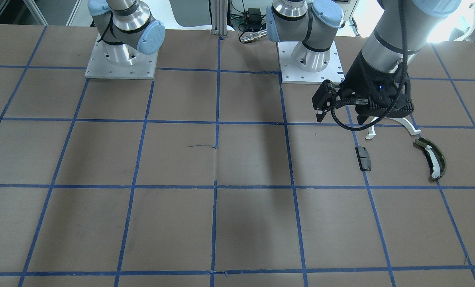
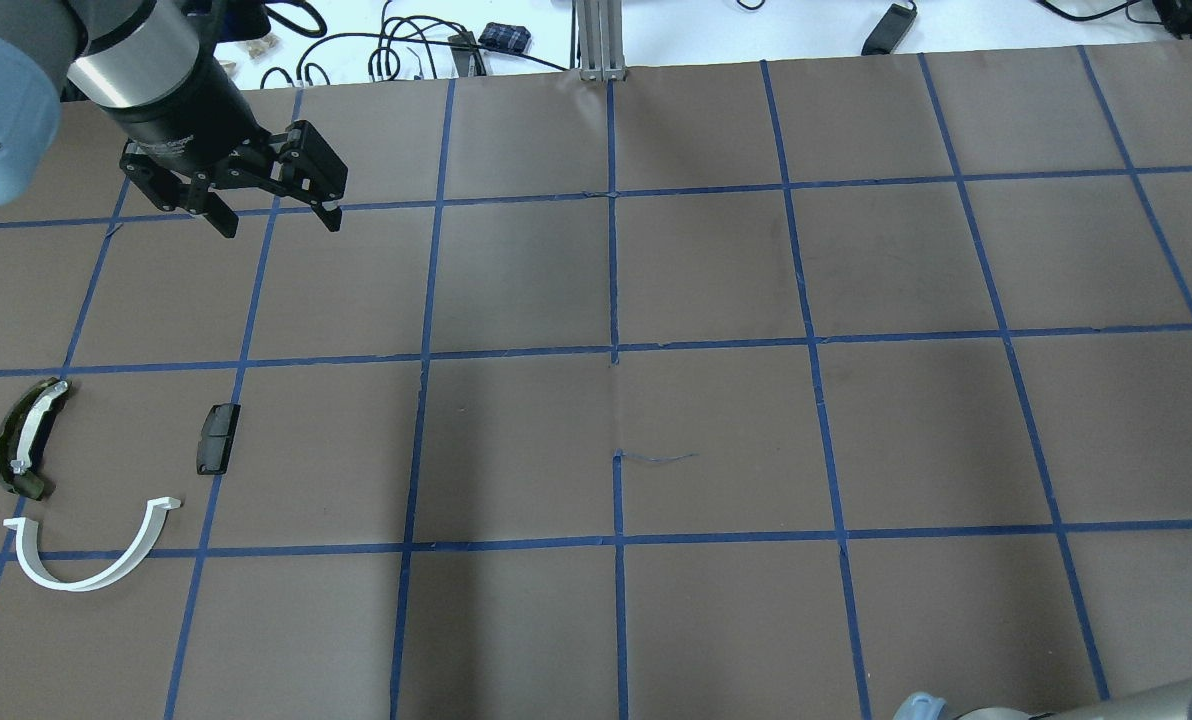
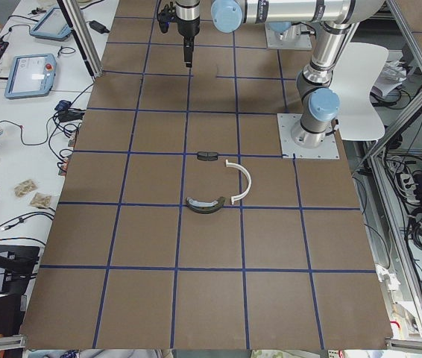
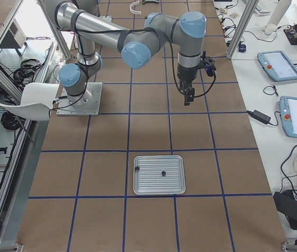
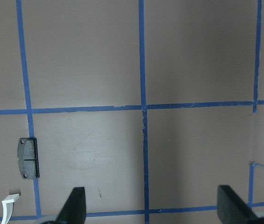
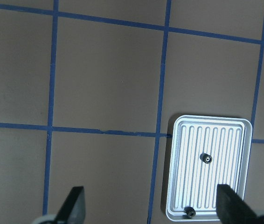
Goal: Place bearing gear from tray to pile
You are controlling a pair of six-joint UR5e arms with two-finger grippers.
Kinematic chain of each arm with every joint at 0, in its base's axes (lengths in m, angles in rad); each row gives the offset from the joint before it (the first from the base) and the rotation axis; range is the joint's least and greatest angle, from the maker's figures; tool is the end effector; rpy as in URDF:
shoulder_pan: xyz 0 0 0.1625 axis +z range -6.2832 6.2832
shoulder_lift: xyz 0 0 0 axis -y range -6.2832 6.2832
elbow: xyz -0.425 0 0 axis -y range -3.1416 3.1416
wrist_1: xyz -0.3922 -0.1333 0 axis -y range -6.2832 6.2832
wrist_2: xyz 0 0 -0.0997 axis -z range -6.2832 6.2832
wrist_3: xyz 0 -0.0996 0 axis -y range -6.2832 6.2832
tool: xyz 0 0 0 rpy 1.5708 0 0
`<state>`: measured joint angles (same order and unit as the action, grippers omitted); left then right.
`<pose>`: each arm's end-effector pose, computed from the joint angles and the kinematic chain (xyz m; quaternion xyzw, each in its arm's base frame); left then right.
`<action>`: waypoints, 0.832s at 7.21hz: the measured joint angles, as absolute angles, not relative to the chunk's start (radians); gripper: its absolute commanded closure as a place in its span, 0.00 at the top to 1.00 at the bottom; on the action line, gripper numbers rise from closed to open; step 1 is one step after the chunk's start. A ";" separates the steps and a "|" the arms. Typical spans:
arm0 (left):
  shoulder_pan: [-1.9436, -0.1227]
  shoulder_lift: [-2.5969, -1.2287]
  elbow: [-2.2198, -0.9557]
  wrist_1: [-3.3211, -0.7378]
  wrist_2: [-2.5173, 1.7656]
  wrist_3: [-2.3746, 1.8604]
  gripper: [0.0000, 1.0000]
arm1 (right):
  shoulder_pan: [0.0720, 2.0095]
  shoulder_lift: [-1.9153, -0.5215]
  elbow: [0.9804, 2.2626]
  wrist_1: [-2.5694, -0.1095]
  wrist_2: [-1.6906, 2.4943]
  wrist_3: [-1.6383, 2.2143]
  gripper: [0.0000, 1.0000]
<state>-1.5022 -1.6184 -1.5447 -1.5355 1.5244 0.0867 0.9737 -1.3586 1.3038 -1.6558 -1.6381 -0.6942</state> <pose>-0.1024 -0.5216 0.4805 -0.0092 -0.9997 0.0087 0.0226 -0.2291 -0.5621 0.5149 0.0460 -0.9959 0.0356 0.0688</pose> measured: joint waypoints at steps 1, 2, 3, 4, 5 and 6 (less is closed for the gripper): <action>-1.503 -1.618 -1.544 -1.536 1.524 0.085 1.00 | 0.988 -1.376 1.299 -1.613 -1.625 -0.636 1.00; -1.503 -1.618 -1.544 -1.536 1.523 0.085 1.00 | 1.033 -1.406 1.293 -1.547 -1.595 -0.525 1.00; -1.503 -1.618 -1.543 -1.535 1.523 0.084 1.00 | 1.115 -1.436 1.291 -1.500 -1.574 -0.383 1.00; -1.503 -1.618 -1.543 -1.535 1.524 0.085 1.00 | 1.200 -1.451 1.292 -1.480 -1.569 -0.273 1.00; -1.502 -1.618 -1.544 -1.536 1.524 0.088 1.00 | 1.249 -1.451 1.292 -1.478 -1.569 -0.222 1.00; -1.502 -1.618 -1.543 -1.536 1.524 0.087 1.00 | 1.248 -1.445 1.292 -1.483 -1.577 -0.233 1.00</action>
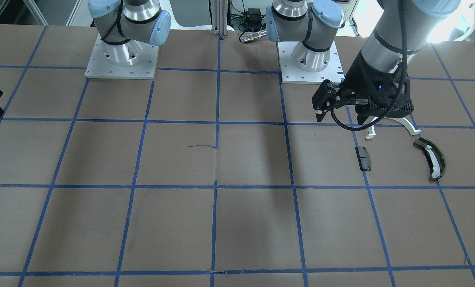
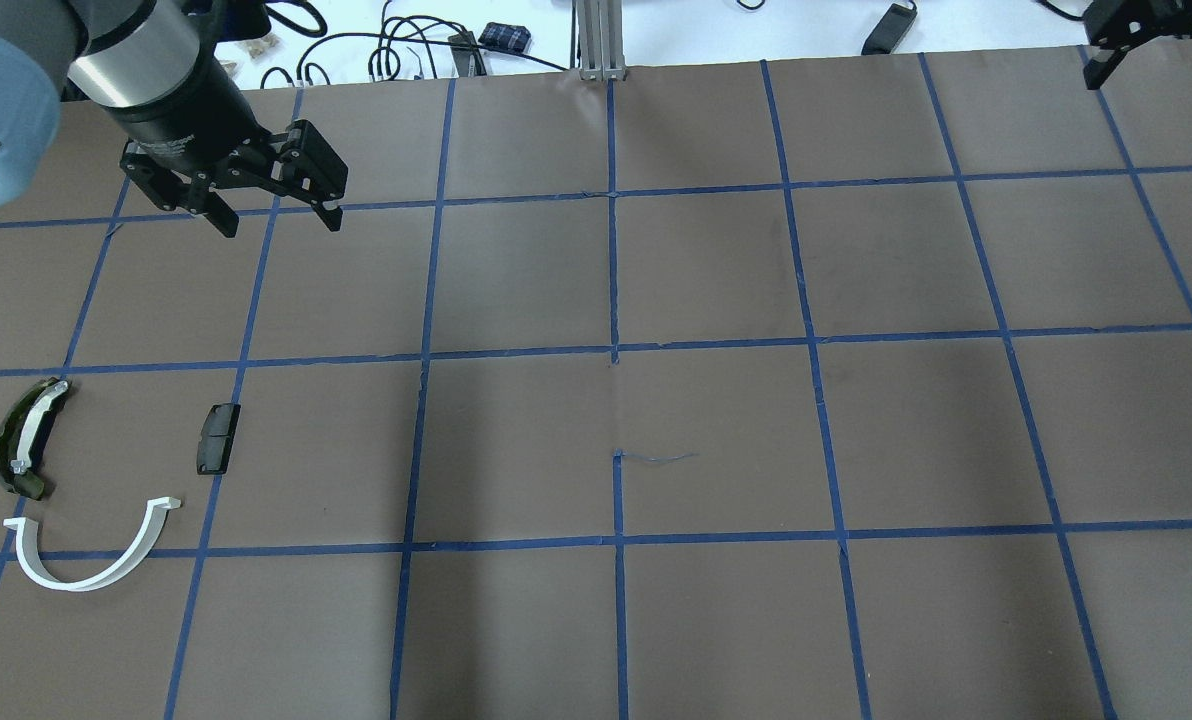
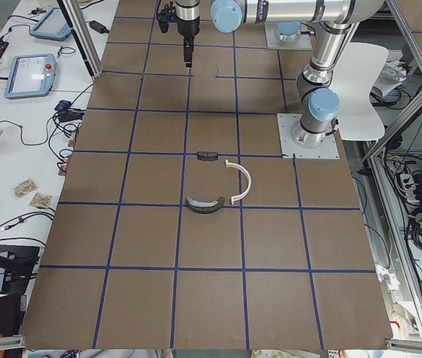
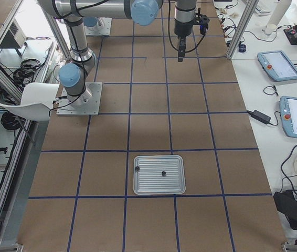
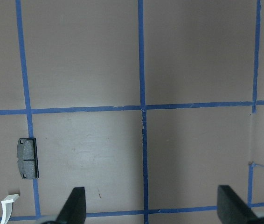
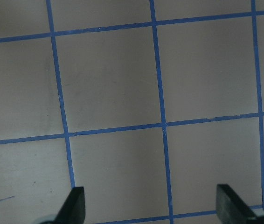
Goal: Place bearing gear from tray to pile
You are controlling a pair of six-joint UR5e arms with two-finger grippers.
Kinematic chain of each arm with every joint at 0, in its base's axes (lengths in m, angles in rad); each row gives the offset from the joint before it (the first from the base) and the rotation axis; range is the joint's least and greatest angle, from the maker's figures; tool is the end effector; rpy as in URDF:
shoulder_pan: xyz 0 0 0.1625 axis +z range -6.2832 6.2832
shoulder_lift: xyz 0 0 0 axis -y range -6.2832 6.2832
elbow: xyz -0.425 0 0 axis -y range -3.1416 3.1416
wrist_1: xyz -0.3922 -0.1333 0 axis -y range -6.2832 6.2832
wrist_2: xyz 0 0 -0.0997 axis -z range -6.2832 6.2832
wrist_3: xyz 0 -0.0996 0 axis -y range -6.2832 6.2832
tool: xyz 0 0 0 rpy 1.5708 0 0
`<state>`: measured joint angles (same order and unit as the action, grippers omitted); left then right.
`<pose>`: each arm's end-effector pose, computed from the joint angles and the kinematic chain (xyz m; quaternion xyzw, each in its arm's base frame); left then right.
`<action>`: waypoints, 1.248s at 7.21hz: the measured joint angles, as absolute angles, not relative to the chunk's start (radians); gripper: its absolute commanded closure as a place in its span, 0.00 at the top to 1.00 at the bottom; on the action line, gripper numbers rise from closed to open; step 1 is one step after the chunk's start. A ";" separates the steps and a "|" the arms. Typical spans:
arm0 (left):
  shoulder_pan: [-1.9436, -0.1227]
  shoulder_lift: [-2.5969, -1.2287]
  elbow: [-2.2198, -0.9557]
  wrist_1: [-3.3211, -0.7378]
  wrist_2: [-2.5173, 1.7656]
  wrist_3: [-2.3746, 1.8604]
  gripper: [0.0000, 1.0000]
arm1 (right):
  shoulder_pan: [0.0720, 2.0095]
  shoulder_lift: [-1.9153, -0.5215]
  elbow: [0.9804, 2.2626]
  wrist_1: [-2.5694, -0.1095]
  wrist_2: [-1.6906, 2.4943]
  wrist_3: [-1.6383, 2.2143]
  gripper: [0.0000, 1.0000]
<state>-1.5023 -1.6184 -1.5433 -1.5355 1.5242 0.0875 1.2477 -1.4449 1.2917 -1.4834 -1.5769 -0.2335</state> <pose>-0.1025 -0.5218 0.4812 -0.0097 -0.9997 0.0094 0.0226 -0.0479 -0.5608 0.5512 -0.0449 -0.9984 0.0308 0.0120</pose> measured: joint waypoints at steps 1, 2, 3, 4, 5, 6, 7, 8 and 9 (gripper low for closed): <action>-1.503 -1.618 -1.543 -1.536 1.524 0.084 1.00 | 1.189 -1.432 1.292 -1.496 -1.590 -0.304 1.00; -1.503 -1.618 -1.543 -1.536 1.524 0.083 1.00 | 1.092 -1.401 1.291 -1.530 -1.596 -0.426 1.00; -1.503 -1.618 -1.544 -1.536 1.524 0.083 1.00 | 0.992 -1.353 1.291 -1.582 -1.597 -0.561 1.00; -1.503 -1.618 -1.544 -1.536 1.524 0.084 1.00 | 0.908 -1.297 1.294 -1.637 -1.595 -0.681 1.00; -1.503 -1.618 -1.545 -1.536 1.524 0.084 1.00 | 0.840 -1.243 1.301 -1.681 -1.594 -0.786 1.00; -1.504 -1.618 -1.545 -1.536 1.524 0.083 1.00 | 0.786 -1.196 1.313 -1.703 -1.593 -0.855 1.00; -1.504 -1.618 -1.545 -1.536 1.524 0.083 1.00 | 0.735 -1.155 1.341 -1.722 -1.593 -0.902 1.00; -1.504 -1.618 -1.546 -1.536 1.524 0.086 1.00 | 0.683 -1.126 1.400 -1.781 -1.593 -0.948 1.00; -1.503 -1.618 -1.546 -1.535 1.525 0.093 1.00 | 0.640 -1.115 1.495 -1.892 -1.595 -0.987 1.00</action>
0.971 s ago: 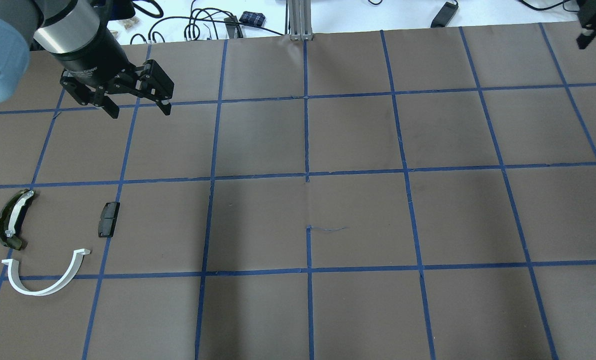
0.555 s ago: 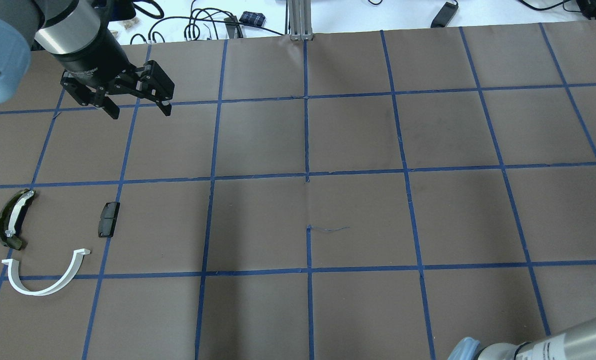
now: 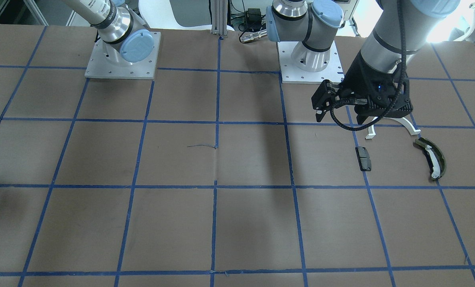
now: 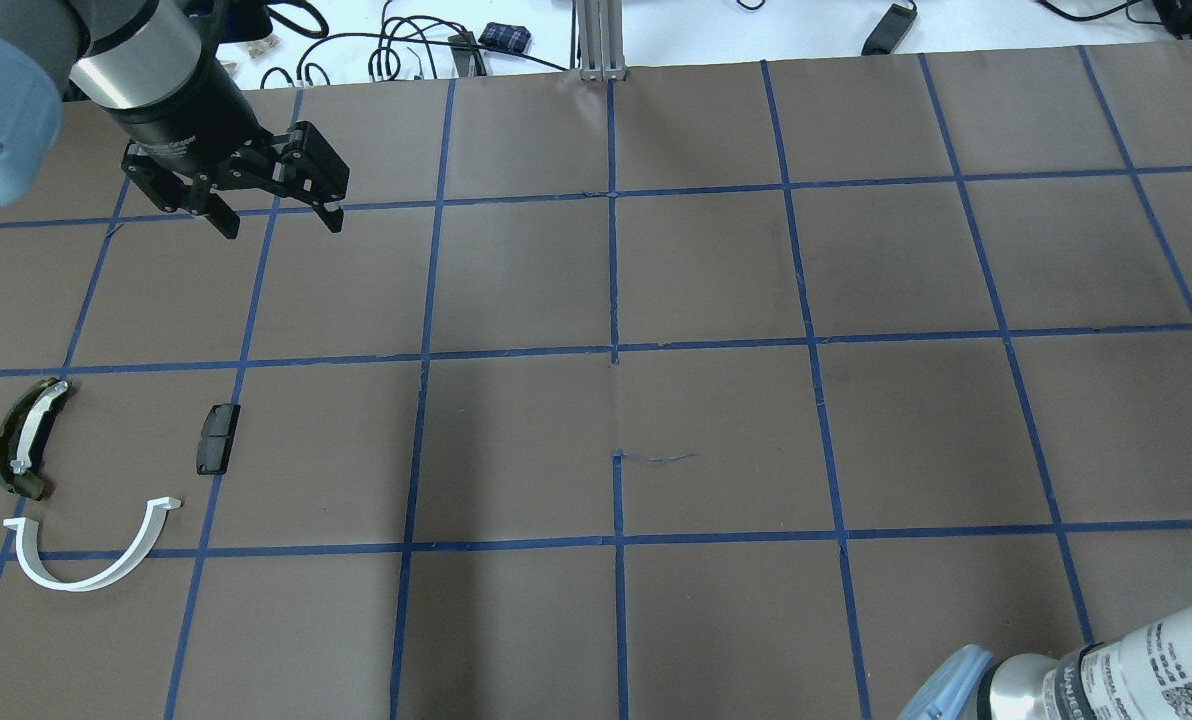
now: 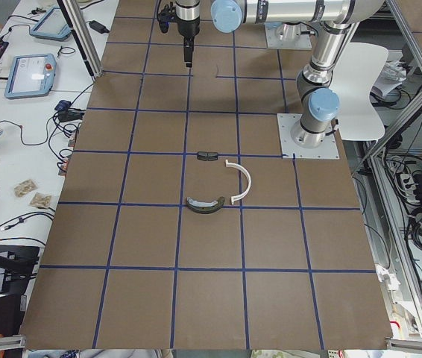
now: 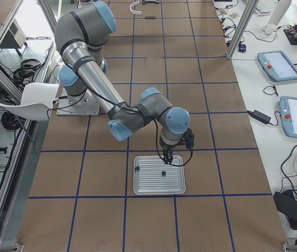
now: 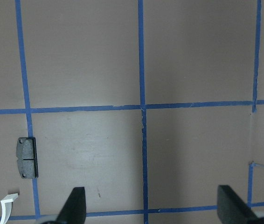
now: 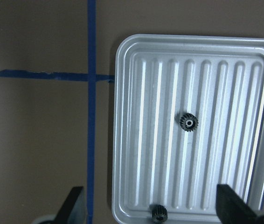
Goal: Place bearing gear from tray to pile
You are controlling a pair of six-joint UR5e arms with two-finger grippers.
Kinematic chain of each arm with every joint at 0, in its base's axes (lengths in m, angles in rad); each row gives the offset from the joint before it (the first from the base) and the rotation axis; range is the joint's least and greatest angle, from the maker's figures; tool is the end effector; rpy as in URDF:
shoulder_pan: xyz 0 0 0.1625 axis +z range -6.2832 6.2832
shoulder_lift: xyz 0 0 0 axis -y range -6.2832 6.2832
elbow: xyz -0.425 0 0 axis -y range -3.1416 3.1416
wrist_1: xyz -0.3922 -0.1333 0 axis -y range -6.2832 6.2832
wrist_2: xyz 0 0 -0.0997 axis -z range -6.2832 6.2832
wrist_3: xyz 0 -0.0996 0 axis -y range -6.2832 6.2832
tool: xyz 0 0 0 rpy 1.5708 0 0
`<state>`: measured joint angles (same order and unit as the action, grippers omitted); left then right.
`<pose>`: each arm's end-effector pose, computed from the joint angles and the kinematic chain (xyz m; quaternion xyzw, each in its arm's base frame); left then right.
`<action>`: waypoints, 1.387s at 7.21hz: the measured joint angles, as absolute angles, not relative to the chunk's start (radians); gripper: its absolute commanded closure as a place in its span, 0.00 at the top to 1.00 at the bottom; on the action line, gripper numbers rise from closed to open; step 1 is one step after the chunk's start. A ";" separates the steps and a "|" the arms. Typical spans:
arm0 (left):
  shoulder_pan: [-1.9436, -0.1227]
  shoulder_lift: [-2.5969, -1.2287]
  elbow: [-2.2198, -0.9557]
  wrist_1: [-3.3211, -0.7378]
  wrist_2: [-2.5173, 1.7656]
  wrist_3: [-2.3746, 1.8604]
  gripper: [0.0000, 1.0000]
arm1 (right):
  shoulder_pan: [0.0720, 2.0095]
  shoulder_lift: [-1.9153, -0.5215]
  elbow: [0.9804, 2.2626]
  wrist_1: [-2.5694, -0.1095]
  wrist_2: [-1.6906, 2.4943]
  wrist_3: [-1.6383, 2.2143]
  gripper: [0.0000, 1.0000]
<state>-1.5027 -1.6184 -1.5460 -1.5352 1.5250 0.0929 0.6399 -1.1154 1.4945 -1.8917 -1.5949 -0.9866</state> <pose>-0.1026 -0.5215 0.4799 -0.0125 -0.9996 0.0082 0.0223 -0.4392 -0.4902 0.2938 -0.0282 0.9991 0.0266 0.0169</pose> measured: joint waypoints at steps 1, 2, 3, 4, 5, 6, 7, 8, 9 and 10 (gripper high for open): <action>-1.502 -1.618 -1.546 -1.534 1.526 0.097 1.00 | 0.604 -1.117 1.592 -2.003 -1.595 -1.009 0.99; -1.500 -1.618 -1.547 -1.530 1.526 0.098 1.00 | 0.567 -1.117 1.681 -2.099 -1.591 -1.032 0.97; -1.499 -1.618 -1.548 -1.527 1.526 0.099 1.00 | 0.545 -1.118 1.738 -2.163 -1.589 -1.050 0.97; -1.498 -1.617 -1.551 -1.525 1.525 0.099 1.00 | 0.535 -1.118 1.776 -2.211 -1.589 -1.058 0.91; -1.497 -1.617 -1.552 -1.523 1.525 0.100 1.00 | 0.531 -1.119 1.797 -2.242 -1.592 -1.062 0.86; -1.495 -1.617 -1.552 -1.521 1.525 0.100 1.00 | 0.530 -1.119 1.805 -2.260 -1.604 -1.066 0.85; -1.494 -1.617 -1.552 -1.521 1.525 0.100 1.00 | 0.529 -1.119 1.807 -2.270 -1.620 -1.074 0.81; -1.493 -1.617 -1.552 -1.519 1.525 0.101 1.00 | 0.528 -1.118 1.809 -2.275 -1.633 -1.084 0.78; -1.493 -1.617 -1.552 -1.518 1.525 0.101 1.00 | 0.527 -1.117 1.810 -2.277 -1.644 -1.094 0.78; -1.493 -1.617 -1.551 -1.516 1.525 0.101 1.00 | 0.527 -1.114 1.814 -2.278 -1.657 -1.104 0.78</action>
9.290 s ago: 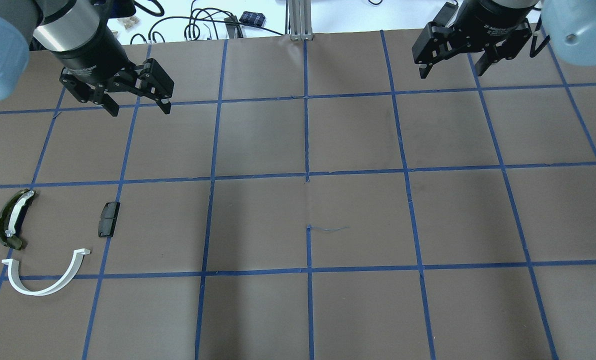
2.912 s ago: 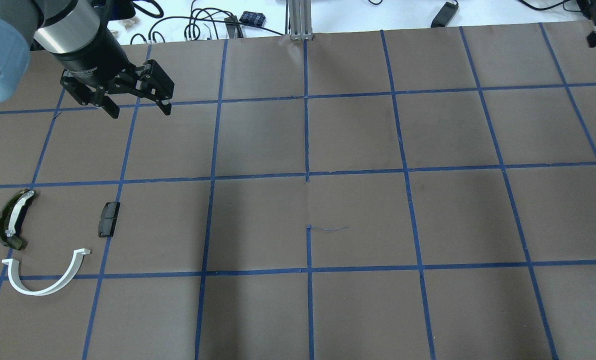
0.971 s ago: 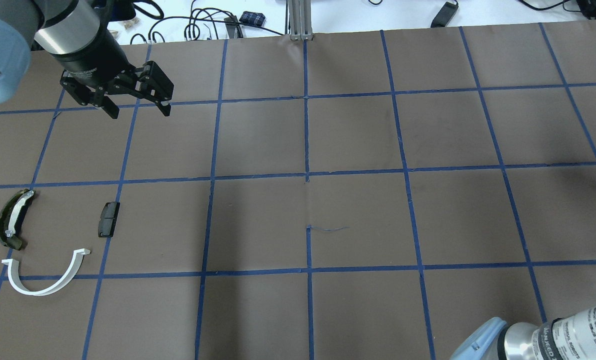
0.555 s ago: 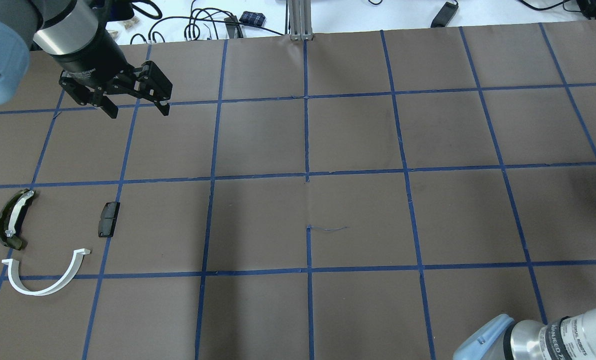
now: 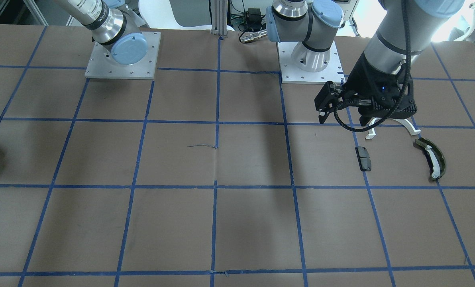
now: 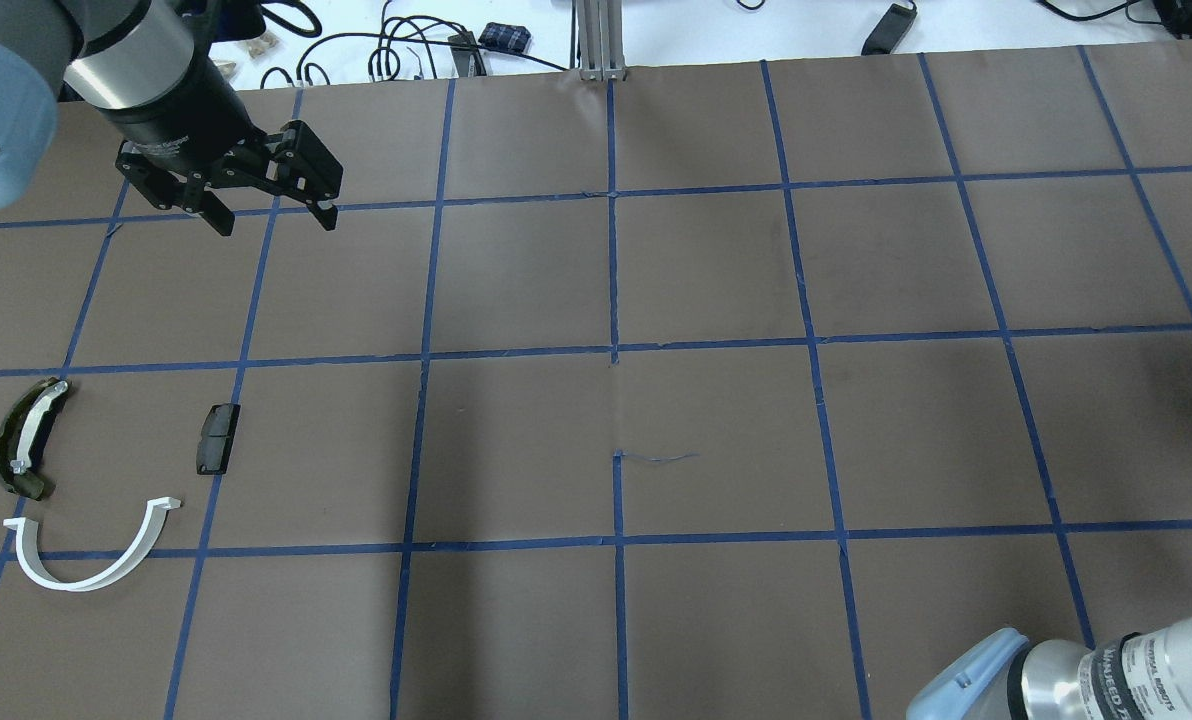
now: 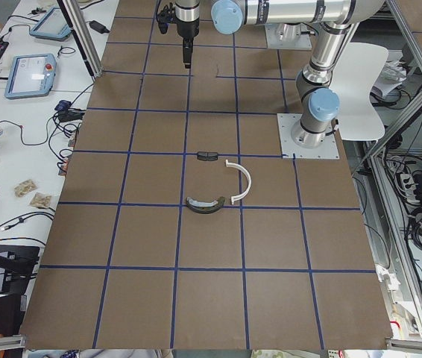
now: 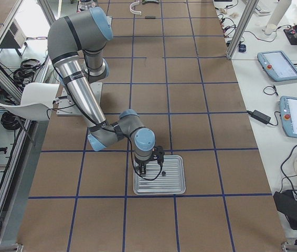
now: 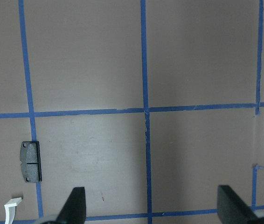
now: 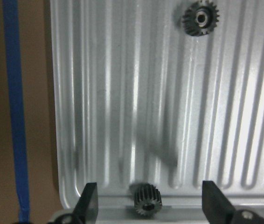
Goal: Place bearing gear from tray to pile
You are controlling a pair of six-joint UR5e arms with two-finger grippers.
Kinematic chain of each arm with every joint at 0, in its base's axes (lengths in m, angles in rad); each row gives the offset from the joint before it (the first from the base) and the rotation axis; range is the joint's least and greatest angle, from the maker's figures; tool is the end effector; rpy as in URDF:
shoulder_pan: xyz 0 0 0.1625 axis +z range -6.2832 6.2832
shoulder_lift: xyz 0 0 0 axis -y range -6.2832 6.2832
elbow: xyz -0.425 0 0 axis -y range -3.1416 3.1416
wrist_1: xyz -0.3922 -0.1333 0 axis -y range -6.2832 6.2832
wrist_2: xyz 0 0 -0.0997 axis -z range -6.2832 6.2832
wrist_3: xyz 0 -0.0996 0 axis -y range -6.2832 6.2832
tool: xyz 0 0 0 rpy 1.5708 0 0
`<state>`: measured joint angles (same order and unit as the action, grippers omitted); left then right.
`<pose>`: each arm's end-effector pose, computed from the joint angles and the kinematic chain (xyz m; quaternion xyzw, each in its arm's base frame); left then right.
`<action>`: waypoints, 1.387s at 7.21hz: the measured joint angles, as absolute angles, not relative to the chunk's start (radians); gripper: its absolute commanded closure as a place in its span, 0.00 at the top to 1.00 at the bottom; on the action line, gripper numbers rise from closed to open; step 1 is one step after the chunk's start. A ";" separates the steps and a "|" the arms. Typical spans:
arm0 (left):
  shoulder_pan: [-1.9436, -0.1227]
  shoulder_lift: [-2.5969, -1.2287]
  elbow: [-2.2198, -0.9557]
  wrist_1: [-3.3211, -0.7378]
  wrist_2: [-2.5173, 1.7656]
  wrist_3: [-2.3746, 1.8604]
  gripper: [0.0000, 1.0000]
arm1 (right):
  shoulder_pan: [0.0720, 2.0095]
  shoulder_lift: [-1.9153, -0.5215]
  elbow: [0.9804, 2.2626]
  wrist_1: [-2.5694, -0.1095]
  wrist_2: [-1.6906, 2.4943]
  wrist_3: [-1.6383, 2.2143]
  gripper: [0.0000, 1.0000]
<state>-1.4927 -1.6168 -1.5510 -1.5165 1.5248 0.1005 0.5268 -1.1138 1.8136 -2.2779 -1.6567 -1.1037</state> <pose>-0.0974 -0.5233 0.4801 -0.0115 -0.9996 0.0160 0.0217 -0.4455 -0.4035 0.1928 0.0297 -0.9986 -0.0360 0.0237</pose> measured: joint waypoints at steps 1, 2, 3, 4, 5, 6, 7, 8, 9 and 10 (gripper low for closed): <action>-1.493 -1.617 -1.551 -1.516 1.524 0.101 1.00 | 0.524 -1.112 1.819 -2.279 -1.664 -1.110 0.74; -1.493 -1.617 -1.551 -1.516 1.524 0.101 1.00 | 0.518 -1.111 1.824 -2.279 -1.667 -1.113 0.69; -1.493 -1.617 -1.551 -1.515 1.524 0.101 1.00 | 0.515 -1.109 1.829 -2.281 -1.671 -1.116 0.60; -1.492 -1.617 -1.551 -1.515 1.525 0.101 1.00 | 0.513 -1.108 1.831 -2.285 -1.677 -1.121 0.51; -1.492 -1.617 -1.551 -1.514 1.525 0.101 1.00 | 0.513 -1.108 1.832 -2.290 -1.680 -1.126 0.42; -1.491 -1.617 -1.551 -1.514 1.525 0.101 1.00 | 0.513 -1.107 1.833 -2.293 -1.682 -1.137 0.36; -1.491 -1.617 -1.551 -1.513 1.525 0.101 1.00 | 0.513 -1.107 1.832 -2.295 -1.682 -1.149 0.28; -1.492 -1.617 -1.551 -1.513 1.525 0.101 1.00 | 0.513 -1.107 1.832 -2.296 -1.683 -1.156 0.22; -1.492 -1.617 -1.551 -1.513 1.524 0.101 1.00 | 0.512 -1.107 1.832 -2.296 -1.683 -1.158 0.17; -1.492 -1.617 -1.551 -1.513 1.524 0.101 1.00 | 0.512 -1.110 1.831 -2.296 -1.683 -1.156 0.16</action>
<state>-1.4922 -1.6168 -1.5509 -1.5125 1.5241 0.1013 0.5124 -1.1099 1.8312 -2.2961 -1.6832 -1.1564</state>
